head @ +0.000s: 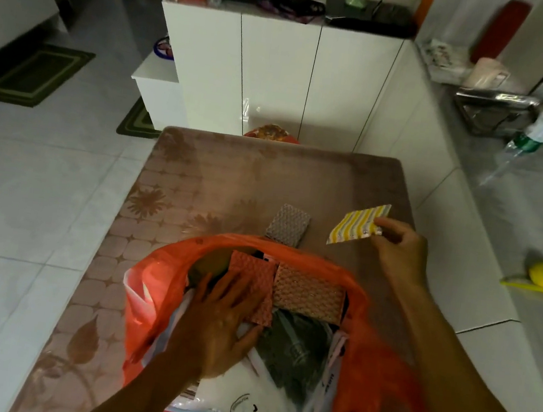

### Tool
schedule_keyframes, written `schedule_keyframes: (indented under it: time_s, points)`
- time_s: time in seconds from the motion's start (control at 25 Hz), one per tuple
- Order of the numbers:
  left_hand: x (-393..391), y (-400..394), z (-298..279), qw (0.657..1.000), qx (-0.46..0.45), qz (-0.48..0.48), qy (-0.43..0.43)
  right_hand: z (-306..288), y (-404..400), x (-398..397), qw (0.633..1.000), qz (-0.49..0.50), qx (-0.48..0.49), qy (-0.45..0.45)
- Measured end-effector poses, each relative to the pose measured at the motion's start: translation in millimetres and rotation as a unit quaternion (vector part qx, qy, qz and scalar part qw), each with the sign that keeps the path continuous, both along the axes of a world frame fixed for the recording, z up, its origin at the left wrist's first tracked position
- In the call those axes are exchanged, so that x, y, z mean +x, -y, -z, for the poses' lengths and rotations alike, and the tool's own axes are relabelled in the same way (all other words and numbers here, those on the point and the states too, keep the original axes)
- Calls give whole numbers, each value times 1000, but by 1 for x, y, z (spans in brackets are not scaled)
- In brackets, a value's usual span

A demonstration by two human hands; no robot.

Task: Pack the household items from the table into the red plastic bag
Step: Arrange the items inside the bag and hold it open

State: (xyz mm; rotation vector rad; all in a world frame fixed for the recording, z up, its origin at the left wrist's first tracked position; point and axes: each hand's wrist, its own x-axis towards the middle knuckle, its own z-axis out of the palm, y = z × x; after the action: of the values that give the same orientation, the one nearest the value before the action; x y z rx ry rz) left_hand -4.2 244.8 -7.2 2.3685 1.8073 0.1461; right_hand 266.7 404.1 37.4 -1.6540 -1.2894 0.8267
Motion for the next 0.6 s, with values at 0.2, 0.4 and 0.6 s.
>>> schedule_keyframes:
  time_s: [0.2, 0.4, 0.6]
  points:
    - [-1, -2, -6, 1000, 5, 10, 6, -14, 44, -1, 982, -124, 42, 134]
    - [-1, 10, -4, 999, 18, 8, 29, 30, 45, 13, 976, -115, -59, 176]
    - [3, 7, -3, 998, 31, 7, 49, 77, 15, 29, 923, -238, -247, 177]
